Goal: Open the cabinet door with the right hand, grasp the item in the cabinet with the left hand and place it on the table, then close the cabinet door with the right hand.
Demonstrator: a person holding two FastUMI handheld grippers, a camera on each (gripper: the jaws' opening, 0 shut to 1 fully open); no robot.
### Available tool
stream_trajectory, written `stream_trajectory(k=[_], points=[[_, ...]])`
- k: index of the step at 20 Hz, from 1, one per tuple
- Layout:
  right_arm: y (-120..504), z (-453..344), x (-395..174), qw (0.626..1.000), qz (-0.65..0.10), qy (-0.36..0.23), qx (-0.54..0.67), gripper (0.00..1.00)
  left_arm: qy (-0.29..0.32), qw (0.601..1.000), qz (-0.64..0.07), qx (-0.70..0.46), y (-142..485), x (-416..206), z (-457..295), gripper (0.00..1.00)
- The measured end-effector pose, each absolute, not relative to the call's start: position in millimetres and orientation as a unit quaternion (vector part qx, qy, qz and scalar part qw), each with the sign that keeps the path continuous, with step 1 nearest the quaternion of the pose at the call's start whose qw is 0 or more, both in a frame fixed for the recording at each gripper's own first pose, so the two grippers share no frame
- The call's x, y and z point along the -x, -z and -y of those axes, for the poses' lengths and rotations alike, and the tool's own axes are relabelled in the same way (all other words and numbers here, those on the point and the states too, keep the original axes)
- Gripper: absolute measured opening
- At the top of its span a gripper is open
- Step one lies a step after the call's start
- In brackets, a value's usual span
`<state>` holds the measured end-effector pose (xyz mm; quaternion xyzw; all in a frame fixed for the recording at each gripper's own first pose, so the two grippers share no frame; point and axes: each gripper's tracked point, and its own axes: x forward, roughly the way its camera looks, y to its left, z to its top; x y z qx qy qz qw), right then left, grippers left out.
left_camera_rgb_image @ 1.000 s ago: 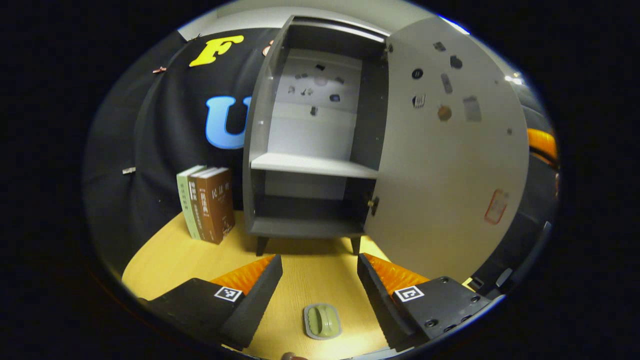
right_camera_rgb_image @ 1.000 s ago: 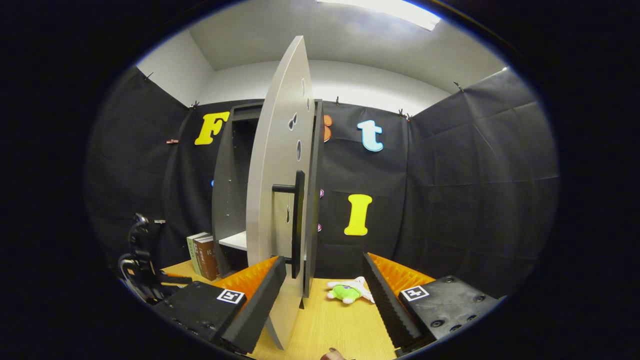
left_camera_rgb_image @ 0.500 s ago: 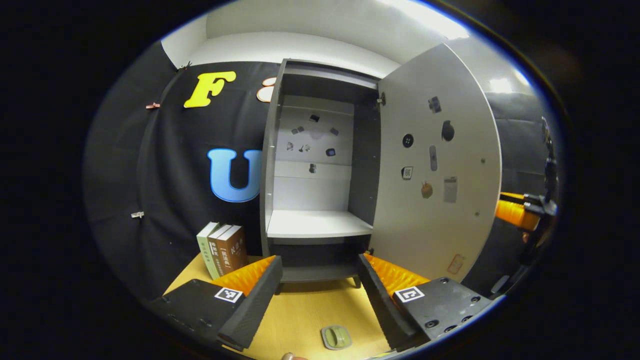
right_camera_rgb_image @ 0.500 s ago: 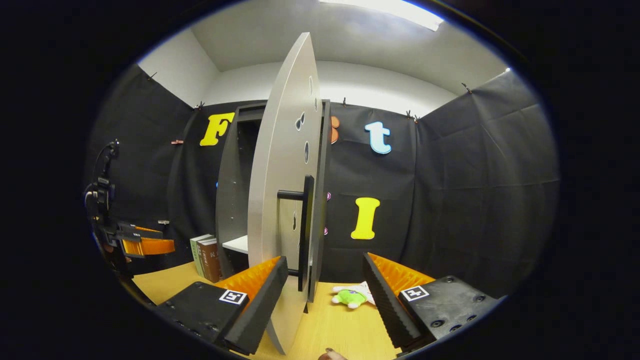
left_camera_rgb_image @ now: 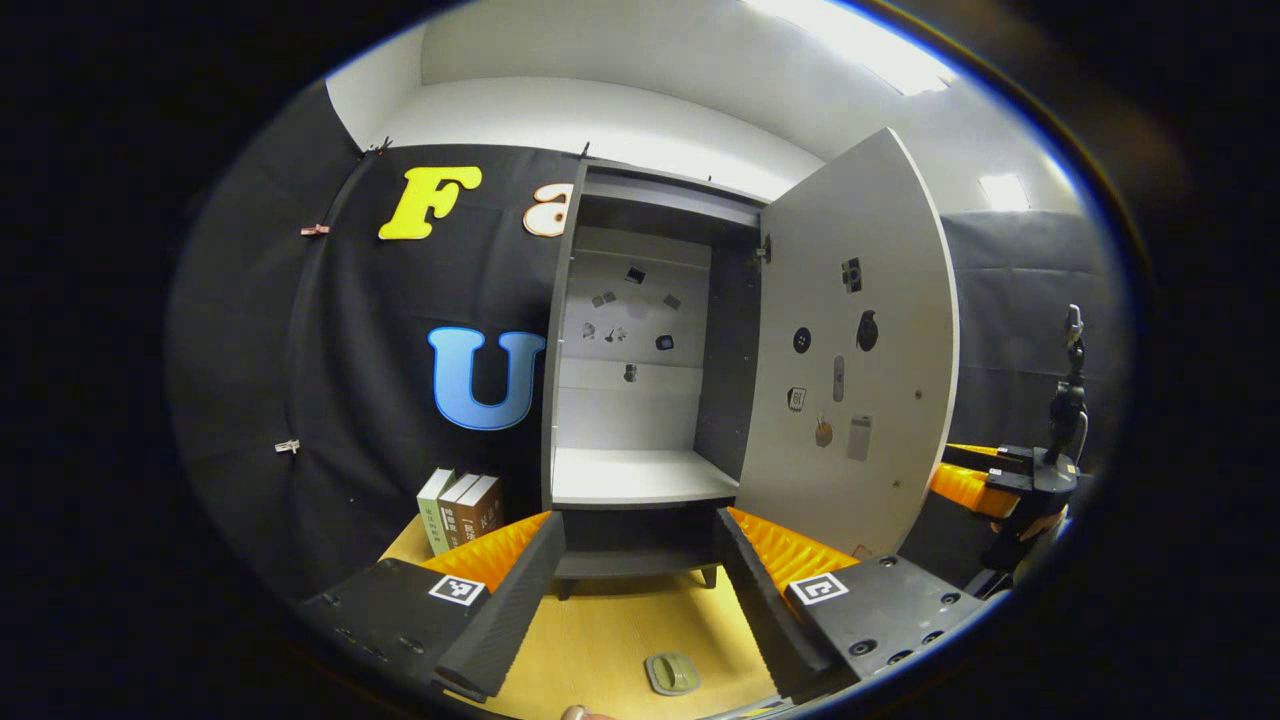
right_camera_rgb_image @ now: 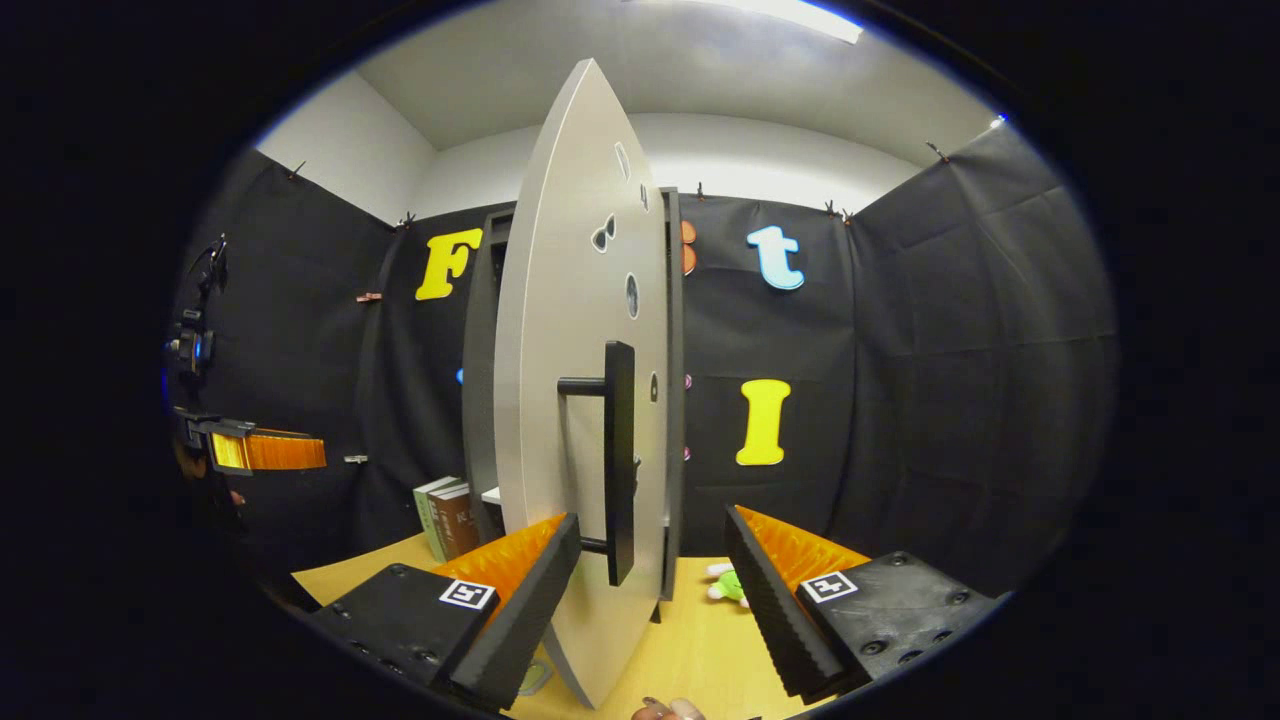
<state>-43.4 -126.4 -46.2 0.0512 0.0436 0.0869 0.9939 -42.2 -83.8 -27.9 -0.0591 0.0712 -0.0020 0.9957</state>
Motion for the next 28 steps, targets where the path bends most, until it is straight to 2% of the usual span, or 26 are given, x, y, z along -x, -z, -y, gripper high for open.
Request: stream_trajectory(k=[5, 6, 10, 14, 17, 23, 28], points=[[47.5, 60.6, 24.9, 0.987, -0.042, -0.144, -0.063, 0.95, -0.021, 0.994, -0.085, 0.068, 39.0, 55.7, 63.7, 0.95], [48.3, 47.4, 17.7, 0.984, -0.041, -0.156, -0.07, 0.95, -0.026, 0.994, -0.086, 0.068, 39.2, 57.8, 59.2, 0.92], [55.9, -16.9, -1.1, 0.968, -0.061, -0.221, -0.1, 0.95, -0.051, 0.992, -0.091, 0.069, 43.1, 63.9, 38.2, 0.95], [41.8, -32.4, 0.0, 0.964, -0.04, -0.25, -0.082, 0.97, -0.068, 0.991, -0.085, 0.074, 42.7, 62.2, 23.9, 0.95], [41.6, -11.8, 3.0, 0.973, -0.029, -0.222, -0.056, 0.97, -0.071, 0.992, -0.086, 0.057, 43.1, 56.2, 19.7, 0.95], [45.1, 52.7, 7.9, 0.991, -0.037, -0.106, -0.068, 0.98, -0.032, 0.995, -0.074, 0.066, 41.8, 29.7, 47.1, 0.93], [39.4, 87.1, 7.6, 0.997, -0.025, -0.052, -0.051, 0.97, -0.029, 0.997, -0.063, 0.038, 38.6, 21.3, 56.2, 0.95]])
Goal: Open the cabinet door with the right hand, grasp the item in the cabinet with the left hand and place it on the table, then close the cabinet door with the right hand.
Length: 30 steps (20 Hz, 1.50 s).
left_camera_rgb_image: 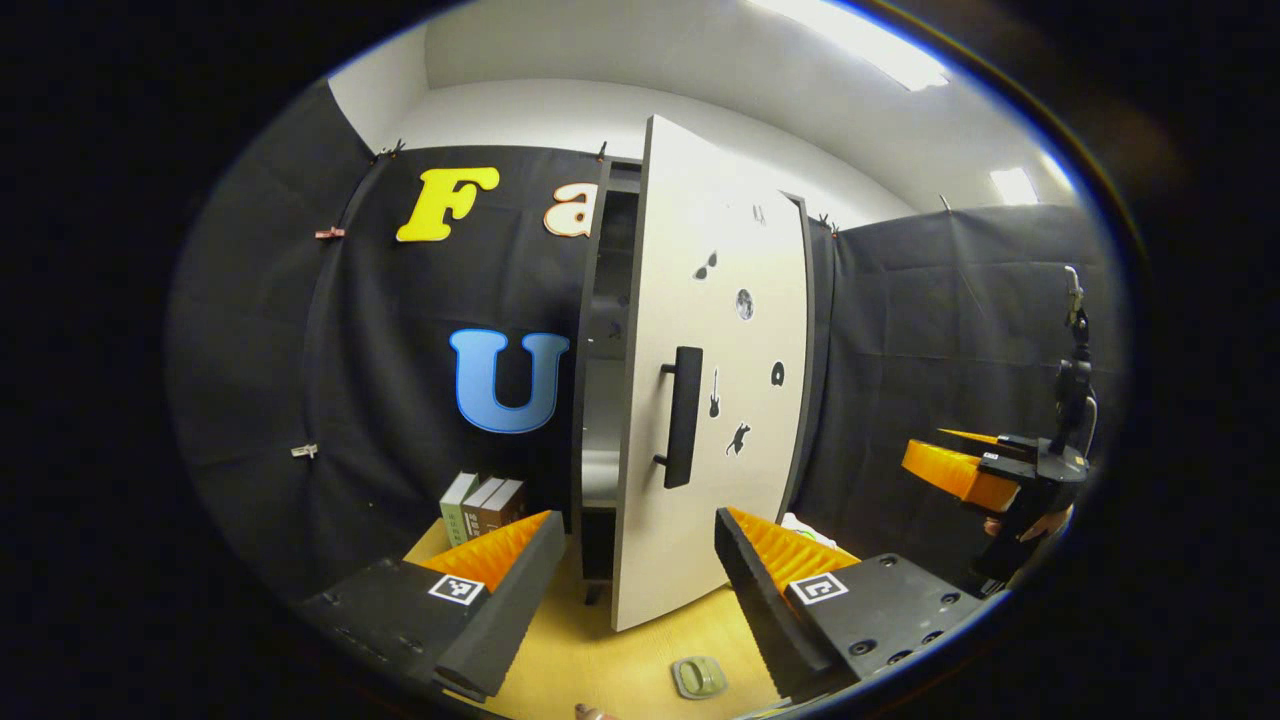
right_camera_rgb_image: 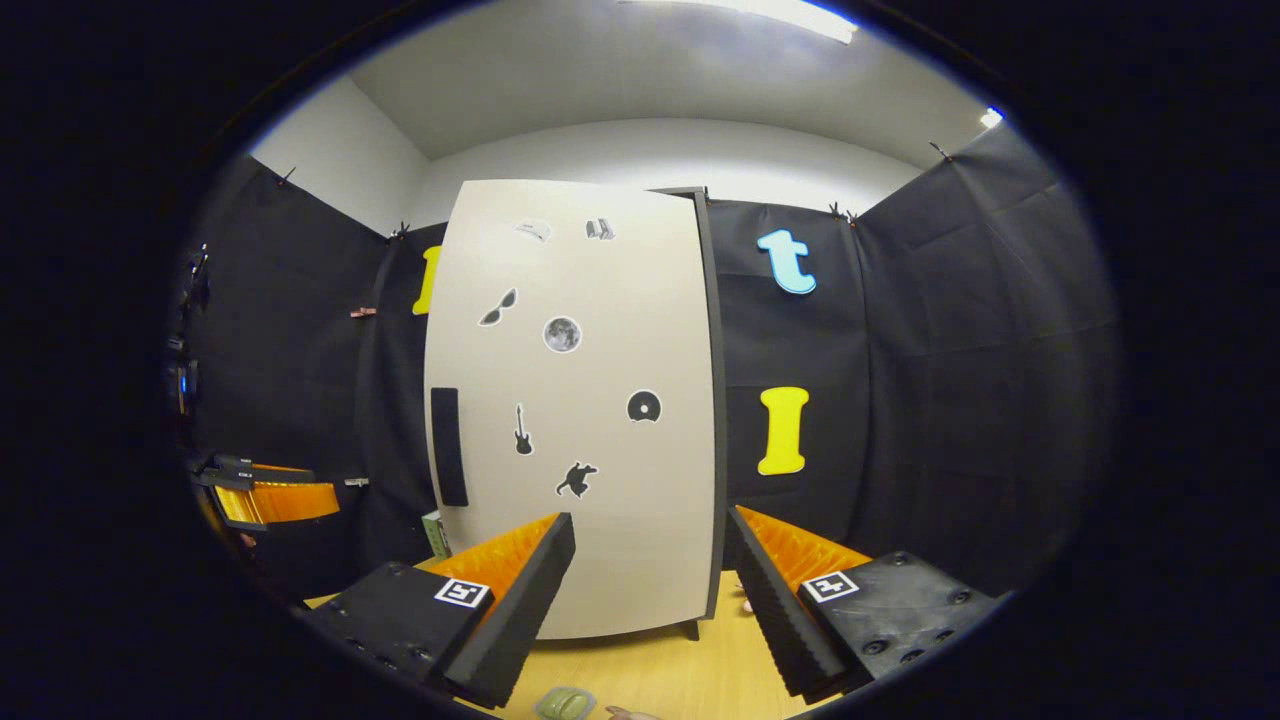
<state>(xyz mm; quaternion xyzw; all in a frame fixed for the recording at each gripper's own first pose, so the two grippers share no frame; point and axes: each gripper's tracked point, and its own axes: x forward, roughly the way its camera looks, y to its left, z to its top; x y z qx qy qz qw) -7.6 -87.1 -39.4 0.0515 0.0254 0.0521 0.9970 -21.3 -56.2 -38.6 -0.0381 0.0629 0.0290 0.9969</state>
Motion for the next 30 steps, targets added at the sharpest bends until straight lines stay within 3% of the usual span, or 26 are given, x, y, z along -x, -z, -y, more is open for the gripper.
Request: stream_trajectory(k=[19, 30], points=[[25.7, 83.6, -1.8, 0.998, -0.004, -0.036, -0.042, 0.97, -0.035, 0.998, -0.045, 0.041, 23.2, -2.8, 90.7, 0.95], [27.2, 68.7, -18.9, 0.997, 0.009, -0.068, -0.03, 0.97, -0.057, 0.997, -0.029, 0.051, 13.8, -10.2, 80.4, 0.95]])
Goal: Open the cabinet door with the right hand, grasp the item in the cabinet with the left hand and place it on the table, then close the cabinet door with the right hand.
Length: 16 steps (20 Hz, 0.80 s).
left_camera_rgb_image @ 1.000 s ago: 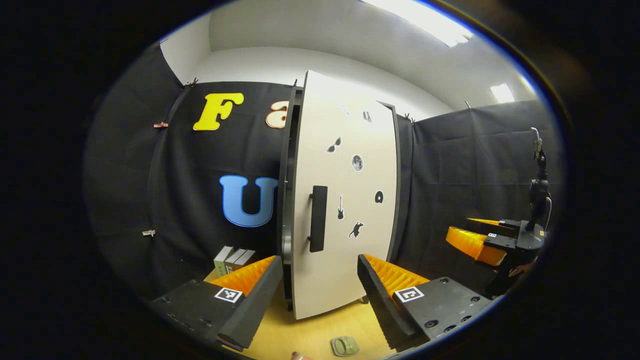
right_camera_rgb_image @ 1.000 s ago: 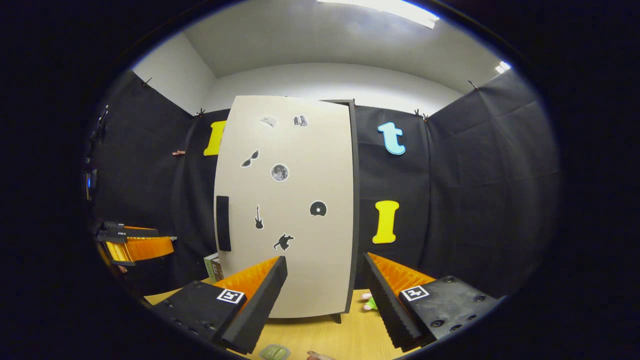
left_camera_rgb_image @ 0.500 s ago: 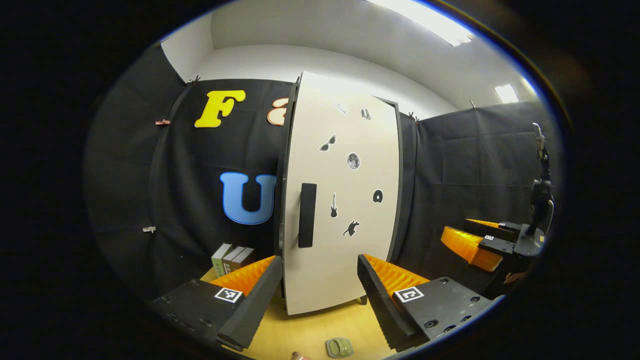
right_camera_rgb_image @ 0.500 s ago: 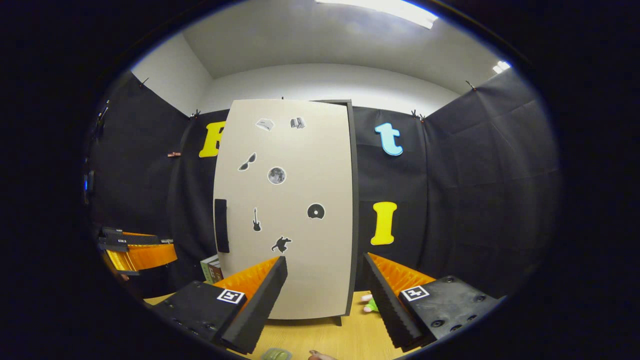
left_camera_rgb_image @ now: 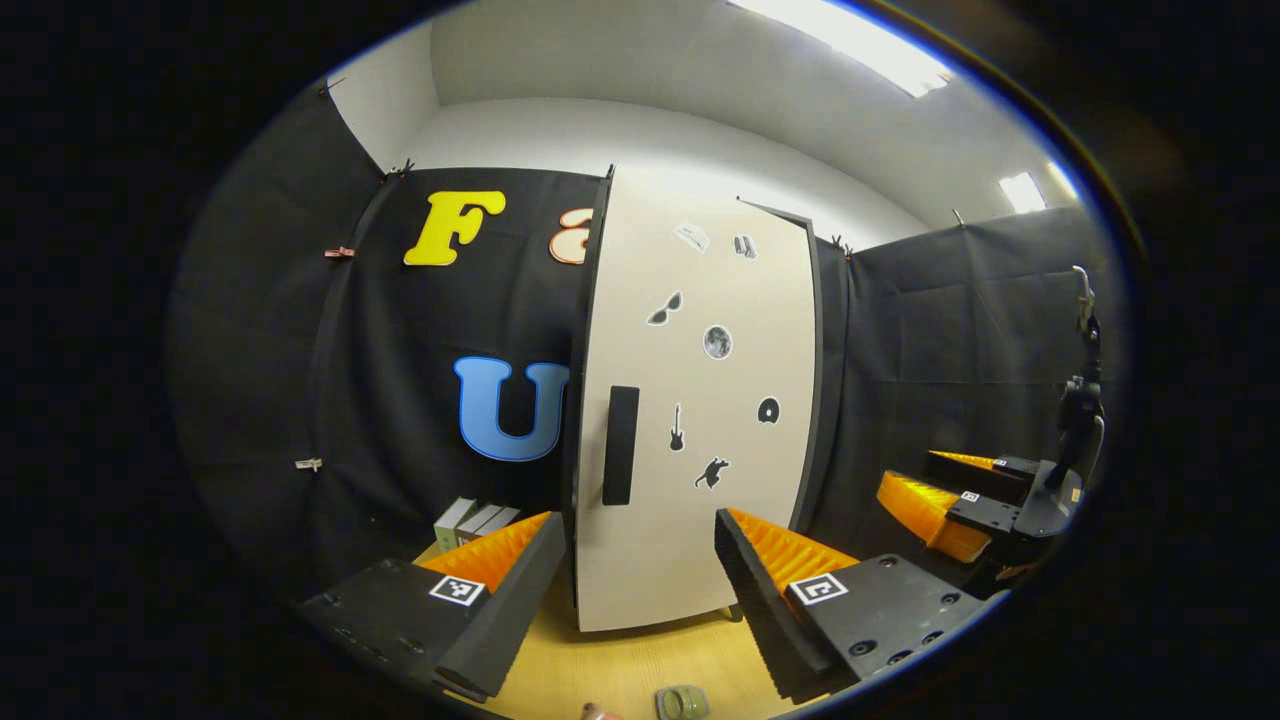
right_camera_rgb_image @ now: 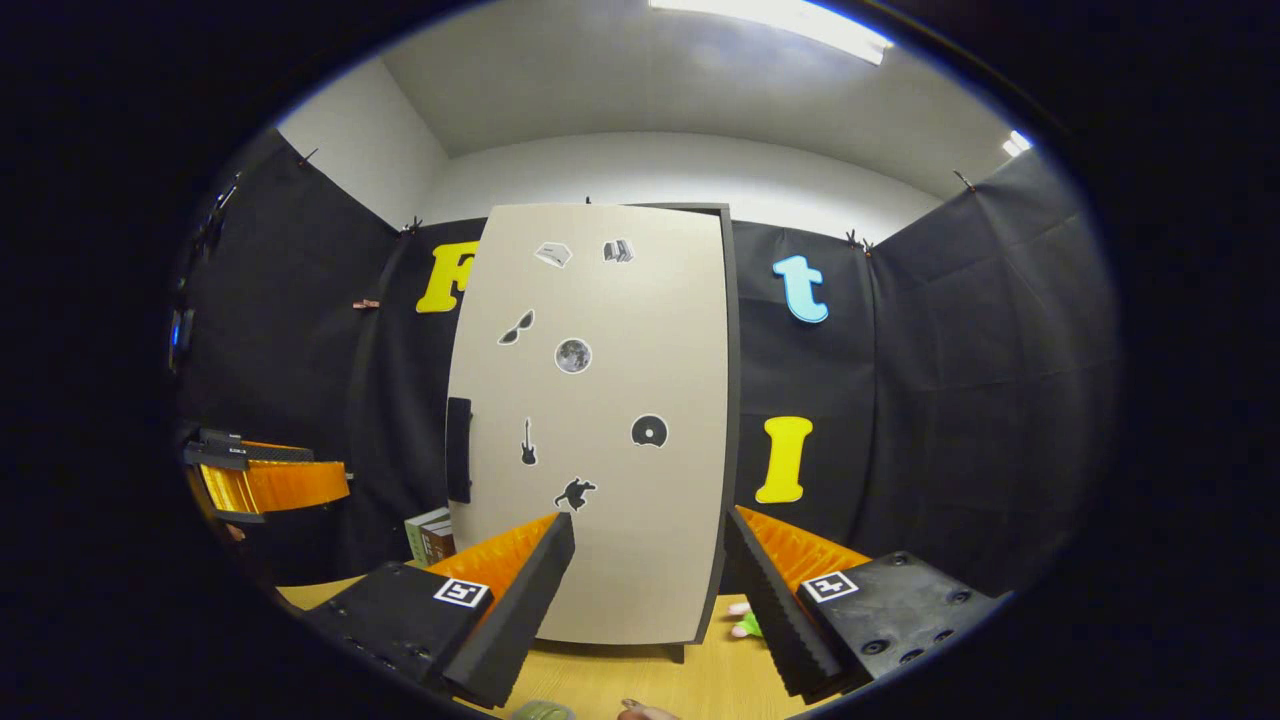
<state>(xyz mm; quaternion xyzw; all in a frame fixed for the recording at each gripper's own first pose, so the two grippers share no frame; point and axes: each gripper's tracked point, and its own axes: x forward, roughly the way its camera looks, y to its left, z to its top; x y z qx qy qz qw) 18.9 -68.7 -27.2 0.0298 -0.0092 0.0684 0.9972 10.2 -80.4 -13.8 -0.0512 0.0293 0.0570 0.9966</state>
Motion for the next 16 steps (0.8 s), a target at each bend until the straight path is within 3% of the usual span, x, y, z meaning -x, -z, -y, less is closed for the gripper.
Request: stream_trajectory(k=[16], points=[[14.5, 70.6, 15.8, 0.997, 0.005, -0.064, -0.039, 0.97, -0.06, 0.996, -0.046, 0.051, 14.5, 10.1, 79.1, 0.95]])
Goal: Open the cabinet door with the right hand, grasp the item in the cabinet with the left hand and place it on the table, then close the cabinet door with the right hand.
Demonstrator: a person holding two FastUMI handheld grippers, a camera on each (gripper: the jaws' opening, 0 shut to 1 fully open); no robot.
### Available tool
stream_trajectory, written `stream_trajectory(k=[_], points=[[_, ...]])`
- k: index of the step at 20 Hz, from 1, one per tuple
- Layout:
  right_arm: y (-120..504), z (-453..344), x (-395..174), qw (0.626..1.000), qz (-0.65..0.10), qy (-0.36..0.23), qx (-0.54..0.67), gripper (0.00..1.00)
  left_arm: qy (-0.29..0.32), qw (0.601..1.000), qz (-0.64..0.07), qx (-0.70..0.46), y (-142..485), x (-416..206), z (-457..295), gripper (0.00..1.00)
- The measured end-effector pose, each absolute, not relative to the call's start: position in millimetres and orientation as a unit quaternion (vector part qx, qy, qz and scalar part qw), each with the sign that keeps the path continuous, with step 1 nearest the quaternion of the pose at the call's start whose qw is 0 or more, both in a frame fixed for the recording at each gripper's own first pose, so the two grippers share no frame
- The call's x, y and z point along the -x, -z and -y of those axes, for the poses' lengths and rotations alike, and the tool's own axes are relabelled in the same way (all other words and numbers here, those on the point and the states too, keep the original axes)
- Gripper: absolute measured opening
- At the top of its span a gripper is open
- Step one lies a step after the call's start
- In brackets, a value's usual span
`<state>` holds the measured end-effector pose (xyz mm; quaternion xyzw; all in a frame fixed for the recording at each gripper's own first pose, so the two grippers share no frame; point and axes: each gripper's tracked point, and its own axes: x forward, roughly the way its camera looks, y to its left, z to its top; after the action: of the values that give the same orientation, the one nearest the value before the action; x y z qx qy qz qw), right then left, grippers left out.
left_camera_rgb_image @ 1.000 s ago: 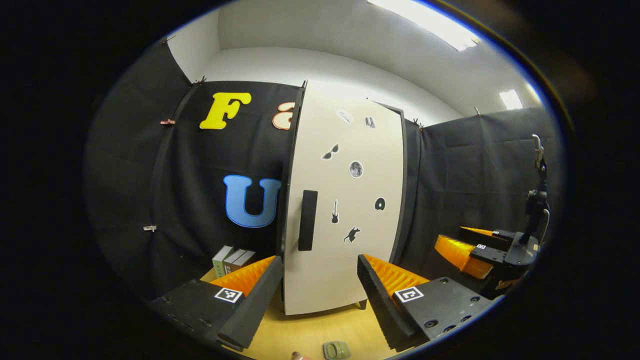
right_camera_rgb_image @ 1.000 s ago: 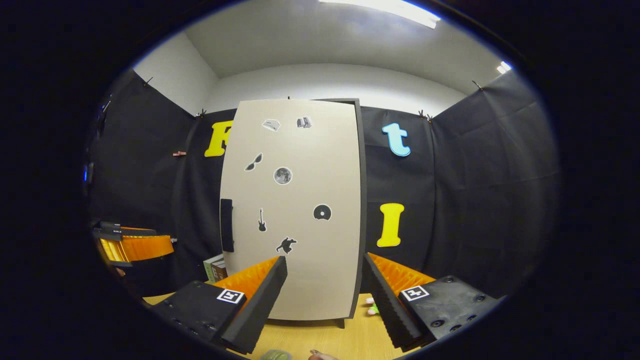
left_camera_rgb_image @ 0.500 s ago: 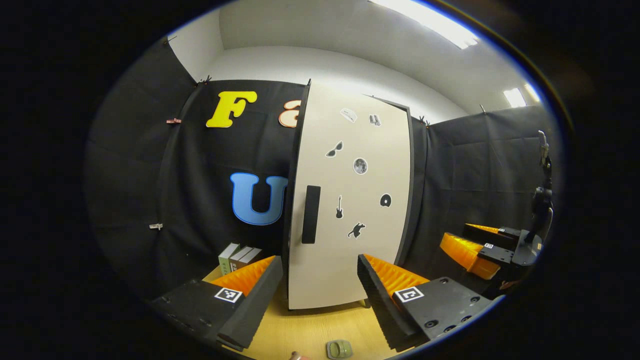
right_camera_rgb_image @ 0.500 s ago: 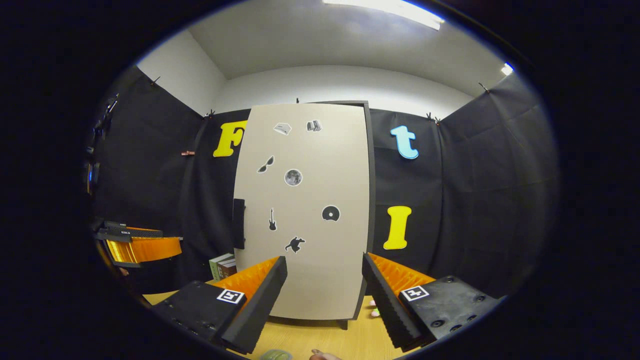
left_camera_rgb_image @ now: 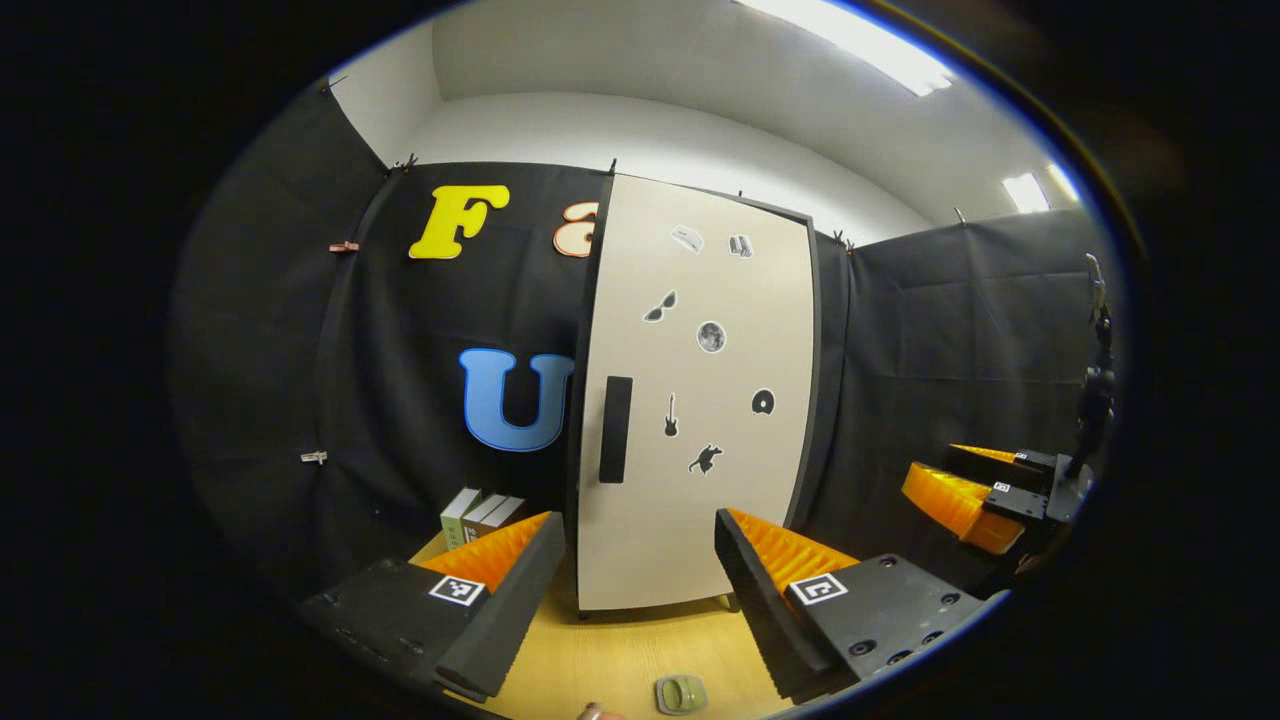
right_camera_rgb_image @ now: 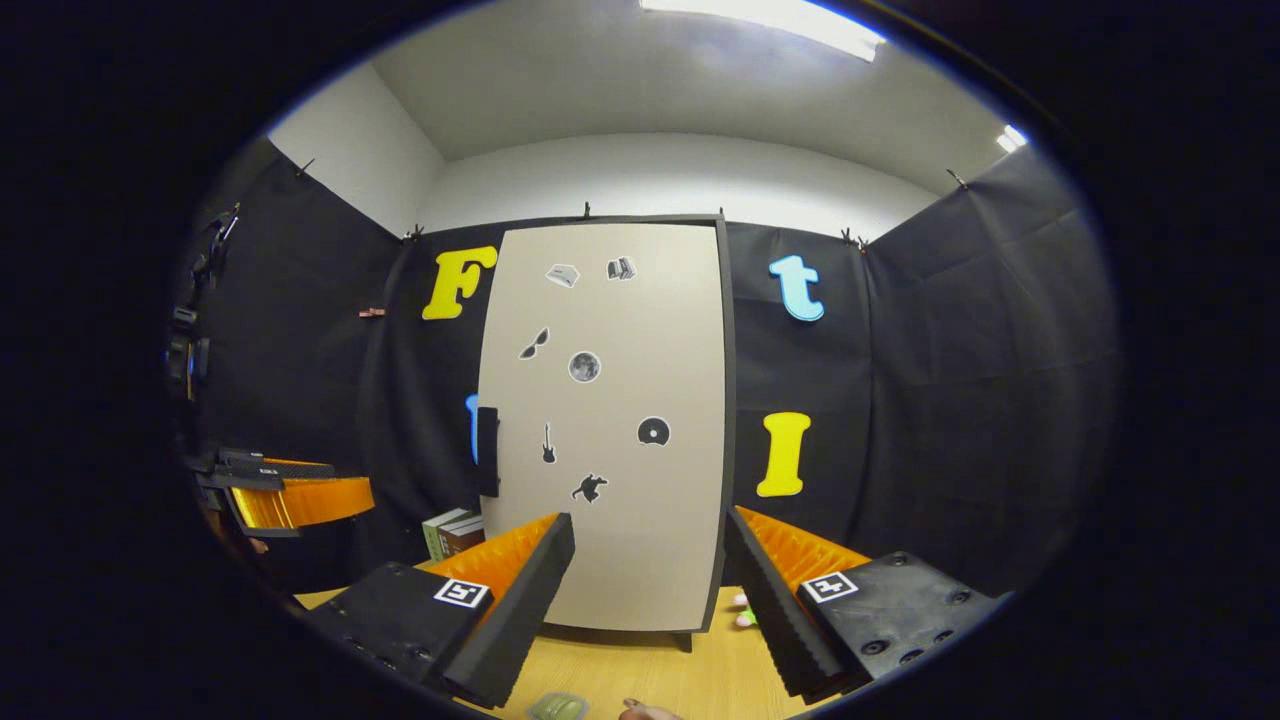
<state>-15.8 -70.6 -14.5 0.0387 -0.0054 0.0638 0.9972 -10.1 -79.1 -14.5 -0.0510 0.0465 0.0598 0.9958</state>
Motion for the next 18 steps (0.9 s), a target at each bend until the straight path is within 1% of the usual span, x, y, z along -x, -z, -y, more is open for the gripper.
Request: stream_trajectory(k=[8, 18], points=[[21.4, 68.7, 15.1, 0.997, 0.001, -0.063, -0.04, 0.97, -0.063, 0.995, -0.057, 0.044, 18.1, 8.4, 77.8, 0.95], [15.9, 63.9, 14.9, 0.997, 0.011, -0.064, -0.042, 0.97, -0.05, 0.997, -0.04, 0.045, 12.0, 9.5, 81.4, 0.95]])
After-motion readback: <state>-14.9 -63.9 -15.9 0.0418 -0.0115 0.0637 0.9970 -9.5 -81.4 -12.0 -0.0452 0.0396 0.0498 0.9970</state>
